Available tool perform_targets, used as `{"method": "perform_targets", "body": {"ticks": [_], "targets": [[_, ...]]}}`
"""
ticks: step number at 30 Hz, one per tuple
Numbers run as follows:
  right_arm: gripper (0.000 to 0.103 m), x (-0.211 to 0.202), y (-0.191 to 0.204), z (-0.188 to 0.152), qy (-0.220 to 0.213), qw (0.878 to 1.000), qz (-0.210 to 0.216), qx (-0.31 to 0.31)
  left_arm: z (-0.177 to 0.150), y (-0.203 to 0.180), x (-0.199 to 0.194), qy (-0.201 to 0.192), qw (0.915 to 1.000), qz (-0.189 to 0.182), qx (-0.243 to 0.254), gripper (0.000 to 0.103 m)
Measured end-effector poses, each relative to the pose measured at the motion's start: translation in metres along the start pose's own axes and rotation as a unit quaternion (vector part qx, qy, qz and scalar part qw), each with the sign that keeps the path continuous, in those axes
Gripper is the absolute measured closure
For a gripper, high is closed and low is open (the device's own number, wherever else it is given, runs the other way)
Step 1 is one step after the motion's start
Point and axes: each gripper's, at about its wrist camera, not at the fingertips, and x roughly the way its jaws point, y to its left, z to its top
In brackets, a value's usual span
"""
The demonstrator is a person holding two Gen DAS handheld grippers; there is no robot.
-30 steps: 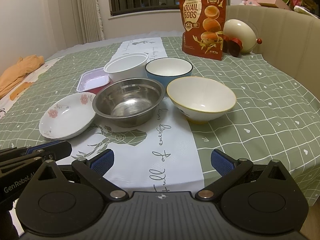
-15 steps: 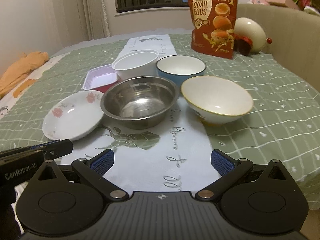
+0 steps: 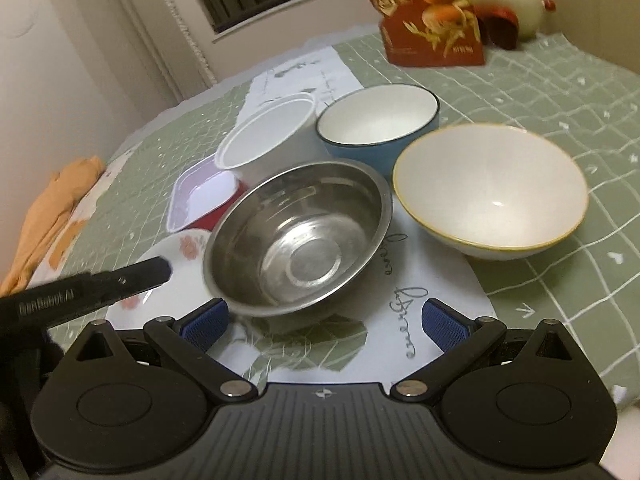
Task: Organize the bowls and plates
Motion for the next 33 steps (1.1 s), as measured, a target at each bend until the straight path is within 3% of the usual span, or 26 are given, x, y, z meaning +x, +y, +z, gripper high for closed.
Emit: {"method": "perform_targets", "body": {"ticks": [3, 6, 10, 19, 21, 24, 29, 33], "targets": [[0.001, 0.011, 0.002, 0.004, -0.011, 1.000, -0.014, 0.004, 0.024, 0.009, 0.018, -0.002, 0.9993, 0.035, 0.008, 0.087], [0.008, 0.024, 0.004, 0.010, -0.016, 0.999, -0.031, 0.009, 0.042, 0.021, 0.036, 0.001, 0.9992, 0.039, 0.009, 0.087], [0.019, 0.046, 0.009, 0.016, -0.006, 0.998, -0.055, 0.010, 0.051, 0.030, 0.063, 0.019, 0.9993, 0.032, 0.002, 0.087], [0.026, 0.078, 0.004, 0.026, 0.013, 0.998, -0.058, 0.016, 0.045, 0.032, 0.110, 0.073, 0.9971, -0.012, -0.013, 0.085], [0.031, 0.080, 0.005, 0.027, 0.012, 0.998, -0.055, 0.013, 0.041, 0.030, 0.116, 0.088, 0.9958, -0.020, -0.013, 0.080], [0.033, 0.075, 0.015, 0.027, 0.002, 0.998, -0.056, -0.001, 0.037, 0.029, 0.106, 0.066, 0.9971, -0.033, -0.017, 0.078], [0.033, 0.048, 0.042, 0.028, -0.043, 0.995, -0.074, -0.051, 0.034, 0.042, 0.058, 0.003, 0.9932, -0.102, -0.056, 0.076], [0.032, 0.035, 0.077, 0.029, -0.060, 0.990, -0.077, -0.099, 0.023, 0.060, 0.012, -0.039, 0.9918, -0.109, -0.054, 0.075]]}}
